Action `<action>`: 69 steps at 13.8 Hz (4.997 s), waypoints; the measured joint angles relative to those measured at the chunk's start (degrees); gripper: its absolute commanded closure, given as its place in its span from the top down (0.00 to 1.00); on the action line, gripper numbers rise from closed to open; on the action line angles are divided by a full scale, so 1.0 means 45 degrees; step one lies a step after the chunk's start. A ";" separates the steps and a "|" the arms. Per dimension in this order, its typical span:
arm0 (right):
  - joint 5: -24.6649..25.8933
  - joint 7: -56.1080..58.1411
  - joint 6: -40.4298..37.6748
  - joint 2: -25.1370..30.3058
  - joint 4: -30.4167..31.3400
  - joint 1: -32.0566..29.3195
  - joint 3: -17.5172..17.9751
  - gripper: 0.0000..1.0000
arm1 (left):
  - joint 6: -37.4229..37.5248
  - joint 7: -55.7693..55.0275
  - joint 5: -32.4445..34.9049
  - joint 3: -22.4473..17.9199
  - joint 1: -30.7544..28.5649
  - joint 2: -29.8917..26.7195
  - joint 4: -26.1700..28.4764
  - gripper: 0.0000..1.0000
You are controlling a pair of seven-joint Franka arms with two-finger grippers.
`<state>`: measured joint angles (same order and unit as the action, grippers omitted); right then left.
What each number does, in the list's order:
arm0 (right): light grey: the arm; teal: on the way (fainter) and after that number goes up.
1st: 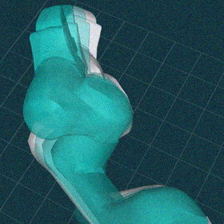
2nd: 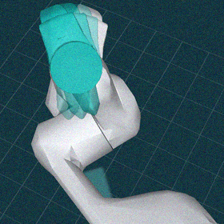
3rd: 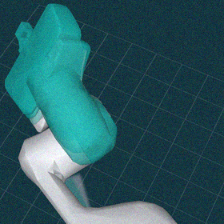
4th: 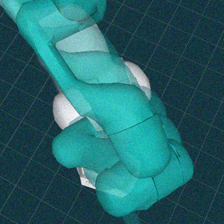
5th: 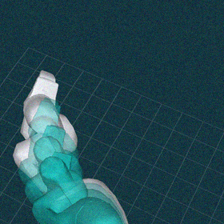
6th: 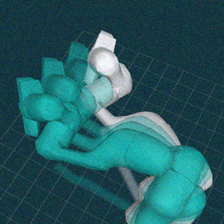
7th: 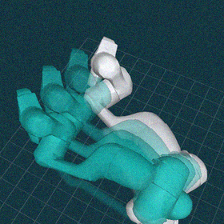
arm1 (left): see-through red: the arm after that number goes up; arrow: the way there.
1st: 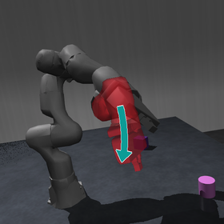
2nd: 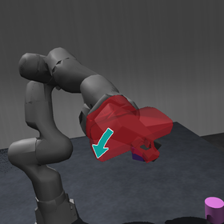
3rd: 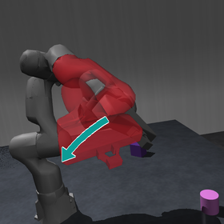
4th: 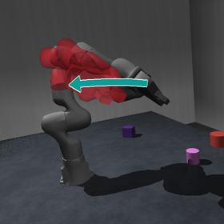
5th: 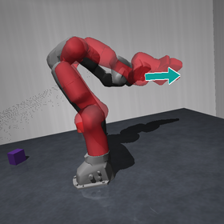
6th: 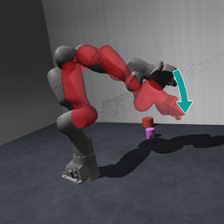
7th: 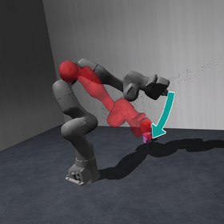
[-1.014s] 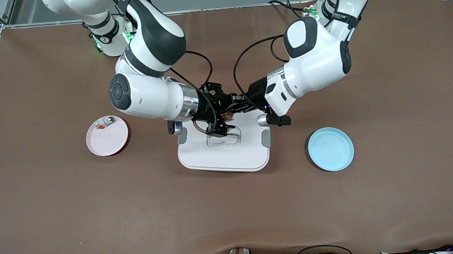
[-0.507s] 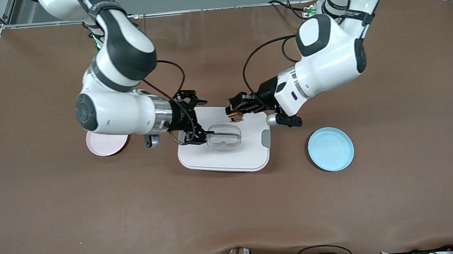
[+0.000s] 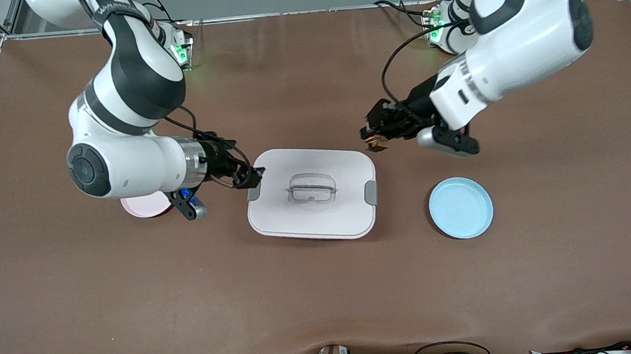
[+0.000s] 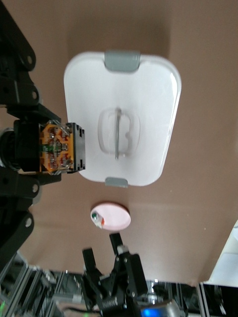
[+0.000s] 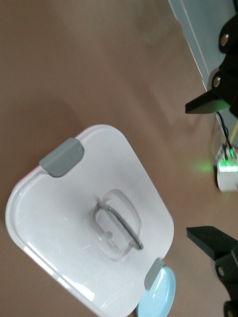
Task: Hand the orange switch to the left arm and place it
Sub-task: 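Open the right gripper and withdraw it while the left gripper pulls away, then carry the switch with the left gripper over the light-blue plate, then lower the switch onto the light-blue plate with the left gripper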
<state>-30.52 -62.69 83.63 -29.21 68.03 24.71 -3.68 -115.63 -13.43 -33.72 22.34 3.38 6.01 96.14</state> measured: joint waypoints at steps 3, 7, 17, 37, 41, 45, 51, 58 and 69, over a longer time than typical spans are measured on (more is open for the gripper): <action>0.1215 0.3534 -0.0946 0.0282 -0.0018 -0.0661 -0.0042 1.00 | 0.1388 -0.0040 0.0781 -0.0037 -0.0752 -0.1235 -0.0034 0.00; 0.3234 0.9560 -0.2215 0.0646 -0.0021 -0.2150 -0.0105 1.00 | 0.3104 -0.0750 0.3731 -0.0043 -0.1148 -0.2773 -0.0055 0.00; 0.5886 1.3838 -0.2201 0.0690 -0.0907 -0.3669 -0.0380 1.00 | 0.4032 -0.6544 0.6564 -0.0161 -0.2088 -0.2312 0.0086 0.00; 0.6045 1.3899 -0.2005 0.2003 -0.1660 -0.4770 -0.0420 1.00 | -0.5196 -1.7771 0.8968 -0.0213 -0.2949 0.2037 0.4506 0.00; 0.6051 1.3899 -0.2553 0.2344 -0.1662 -0.4961 -0.0437 1.00 | -0.5300 -1.9069 1.1020 -0.0218 -0.2976 0.3281 0.4633 0.00; 0.6052 1.3900 -0.3392 0.2515 -0.1554 -0.5168 -0.0438 1.00 | -0.5507 -1.9959 1.2223 -0.0230 -0.3008 0.4444 0.4406 0.00; 0.6052 1.3900 -0.3186 0.3258 -0.0309 -0.5403 -0.0434 1.00 | -0.5509 -2.0605 1.2228 -0.0232 -0.3031 0.5610 0.3253 0.00; 0.6052 1.3900 -0.1126 0.5061 0.2671 -0.5405 -0.0434 1.00 | -0.5508 -2.1029 1.2293 -0.0230 -0.3021 0.6257 0.3212 0.00; 0.6052 1.3901 0.0040 0.6382 0.4376 -0.5405 -0.0349 1.00 | -0.5508 -2.1040 1.2723 -0.0232 -0.3037 0.6428 0.3151 1.00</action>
<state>-3.28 -0.14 83.81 -0.49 87.72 0.38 -5.25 -140.42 -108.11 23.54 21.29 -10.28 34.93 110.32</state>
